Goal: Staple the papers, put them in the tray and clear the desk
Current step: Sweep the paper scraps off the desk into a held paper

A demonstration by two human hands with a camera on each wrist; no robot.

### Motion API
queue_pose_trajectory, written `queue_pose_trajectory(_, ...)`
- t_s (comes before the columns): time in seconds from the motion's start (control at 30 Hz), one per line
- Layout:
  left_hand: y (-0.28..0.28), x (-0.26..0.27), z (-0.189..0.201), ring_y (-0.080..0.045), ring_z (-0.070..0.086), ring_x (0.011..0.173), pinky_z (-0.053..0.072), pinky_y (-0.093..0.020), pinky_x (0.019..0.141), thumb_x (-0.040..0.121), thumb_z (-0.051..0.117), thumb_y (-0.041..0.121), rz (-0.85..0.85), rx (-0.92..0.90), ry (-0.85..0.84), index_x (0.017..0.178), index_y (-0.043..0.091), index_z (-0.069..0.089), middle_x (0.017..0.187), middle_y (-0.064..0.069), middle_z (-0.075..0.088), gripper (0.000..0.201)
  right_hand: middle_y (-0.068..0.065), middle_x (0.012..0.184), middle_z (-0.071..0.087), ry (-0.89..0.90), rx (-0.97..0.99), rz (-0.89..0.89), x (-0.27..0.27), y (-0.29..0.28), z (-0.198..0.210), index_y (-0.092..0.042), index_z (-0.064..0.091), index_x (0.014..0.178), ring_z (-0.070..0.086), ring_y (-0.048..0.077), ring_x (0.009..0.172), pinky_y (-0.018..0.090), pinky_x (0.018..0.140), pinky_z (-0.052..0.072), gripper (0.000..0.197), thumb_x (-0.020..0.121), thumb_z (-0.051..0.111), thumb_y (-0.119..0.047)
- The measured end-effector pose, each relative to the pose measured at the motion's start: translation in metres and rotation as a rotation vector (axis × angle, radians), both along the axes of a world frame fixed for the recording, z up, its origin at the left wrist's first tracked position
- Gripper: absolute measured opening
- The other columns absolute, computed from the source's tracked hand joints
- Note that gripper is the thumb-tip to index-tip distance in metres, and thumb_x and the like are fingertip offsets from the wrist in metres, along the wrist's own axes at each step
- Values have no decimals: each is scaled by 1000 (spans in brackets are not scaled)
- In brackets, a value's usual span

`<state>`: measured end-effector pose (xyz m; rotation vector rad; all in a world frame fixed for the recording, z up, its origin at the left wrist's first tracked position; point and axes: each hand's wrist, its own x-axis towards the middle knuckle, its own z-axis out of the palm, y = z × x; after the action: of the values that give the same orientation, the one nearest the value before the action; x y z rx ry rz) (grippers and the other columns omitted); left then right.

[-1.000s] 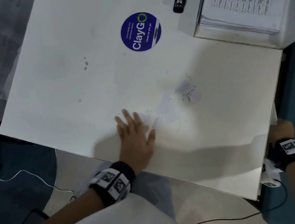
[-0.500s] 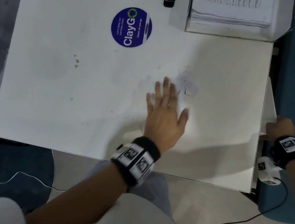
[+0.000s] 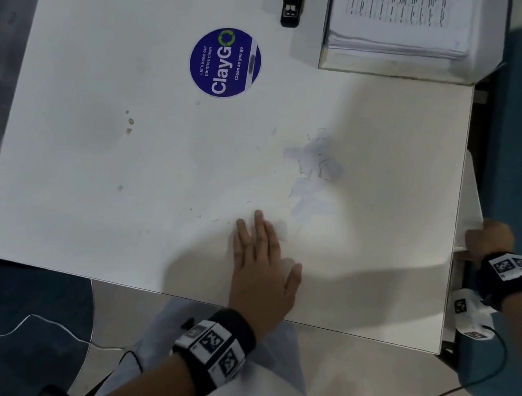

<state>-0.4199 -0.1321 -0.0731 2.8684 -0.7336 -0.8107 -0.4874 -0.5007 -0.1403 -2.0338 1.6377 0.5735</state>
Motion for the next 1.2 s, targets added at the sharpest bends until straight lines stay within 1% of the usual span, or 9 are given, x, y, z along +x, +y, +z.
queue_pose_trajectory(0.17,-37,27,-2,-36,-4,149,3,-52,121,96,25,46,-23,-85,26,150,-3,9,160,-20,-2,74,26,120,59,-34,33,-81,0,4,6,11,54,118,60,43,92,31,54,53,35,87,38,10)
queue_pose_trajectory(0.3,-71,52,-7,-34,-9,149,3,-54,120,98,20,45,-68,-66,-9,150,0,1,160,-17,-9,71,21,113,61,-31,36,-91,-3,3,2,12,56,115,60,43,95,26,62,55,34,86,38,11)
queue_pose_trajectory(0.4,-79,63,1,-30,-13,149,-1,-53,121,98,21,45,-87,-105,-27,151,3,1,161,-13,-12,70,32,118,60,-11,-2,-49,-6,2,1,15,57,110,57,46,107,40,80,49,31,84,40,11)
queue_pose_trajectory(0.57,4,64,12,-23,-19,145,-7,-49,119,94,14,53,104,-120,-24,152,8,-2,161,-10,-12,75,35,119,58,-7,3,-53,-7,2,3,17,55,110,56,47,110,38,79,44,30,85,40,11)
queue_pose_trajectory(0.67,61,67,4,-33,-12,147,3,-59,118,91,12,53,272,-30,-13,151,2,1,160,-18,-8,79,32,109,58,-15,32,-77,-6,4,9,18,53,113,57,43,98,29,71,38,31,87,39,11)
queue_pose_trajectory(0.73,65,58,1,-42,-6,147,8,-59,118,92,15,50,258,0,20,150,-3,4,159,-23,-5,80,28,103,56,-25,39,-79,-5,4,8,17,53,115,56,40,92,31,66,42,32,87,38,11)
queue_pose_trajectory(0.87,15,36,-5,-49,-9,144,3,-58,119,93,18,51,220,-26,38,148,-9,6,158,-28,-7,82,34,120,58,6,1,-43,-4,6,3,15,56,113,55,47,111,43,87,47,32,85,42,9)
queue_pose_trajectory(1.0,-44,38,-8,-40,-18,145,-3,-57,119,95,19,53,88,-68,31,149,-3,-2,158,-21,-15,81,35,118,58,17,-7,-49,0,6,4,16,57,110,56,47,110,44,88,47,30,84,42,9)
queue_pose_trajectory(1.2,-90,58,-3,-45,-14,145,0,-58,119,96,21,49,-5,-60,51,150,0,0,160,-19,-14,76,32,112,63,-37,26,-63,-4,-3,-11,9,61,105,62,47,99,51,84,53,32,79,43,5)
